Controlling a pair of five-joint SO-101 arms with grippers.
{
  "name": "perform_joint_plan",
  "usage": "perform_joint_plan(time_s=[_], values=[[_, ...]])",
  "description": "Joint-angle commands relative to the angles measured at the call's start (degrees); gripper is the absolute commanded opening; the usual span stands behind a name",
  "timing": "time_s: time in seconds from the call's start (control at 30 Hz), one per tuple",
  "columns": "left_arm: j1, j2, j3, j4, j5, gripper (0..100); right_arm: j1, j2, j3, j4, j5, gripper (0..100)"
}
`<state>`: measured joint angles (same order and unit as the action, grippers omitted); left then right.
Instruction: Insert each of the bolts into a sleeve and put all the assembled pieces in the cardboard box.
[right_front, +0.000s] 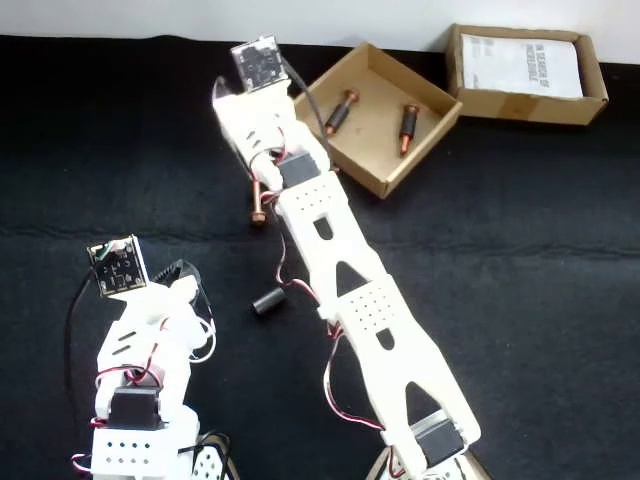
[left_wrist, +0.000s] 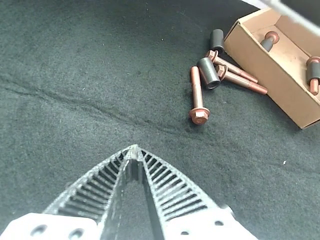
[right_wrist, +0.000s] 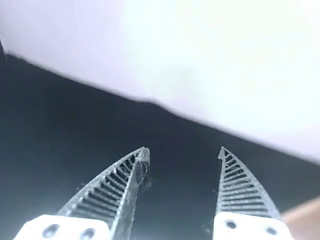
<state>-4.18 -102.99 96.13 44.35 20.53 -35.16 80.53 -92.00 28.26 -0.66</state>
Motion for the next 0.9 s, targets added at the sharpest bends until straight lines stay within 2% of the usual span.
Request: perform_joint_plan(time_s=[0.0, 0.1, 0.47, 0.57, 0.67, 0.87], values=[[-0.5, -0.6, 0.9, 0.1, -0.2, 1, 0.8, 0.3, 3.6, -8.2, 0.8, 20.3], [-0.5, -0.6, 0.9, 0.1, -0.2, 1, 1.3, 0.5, 9.1, -11.7, 0.7, 20.3], [-0.5, -0.6, 0.9, 0.1, -0.2, 1, 2.1, 1.1, 17.3, -11.6, 0.6, 20.3], [-0.5, -0.6, 0.9, 0.1, -0.2, 1, 2.9, 1.1, 17.6, -7.9, -0.2, 20.3], [-0.5, -0.6, 0.9, 0.1, -0.2, 1, 4.4, 0.6, 17.6, -3.0, -4.9, 20.3], [-0.5, -0.6, 0.9, 0.1, -0.2, 1, 5.0, 0.6, 17.6, -0.9, -5.3, 20.2]])
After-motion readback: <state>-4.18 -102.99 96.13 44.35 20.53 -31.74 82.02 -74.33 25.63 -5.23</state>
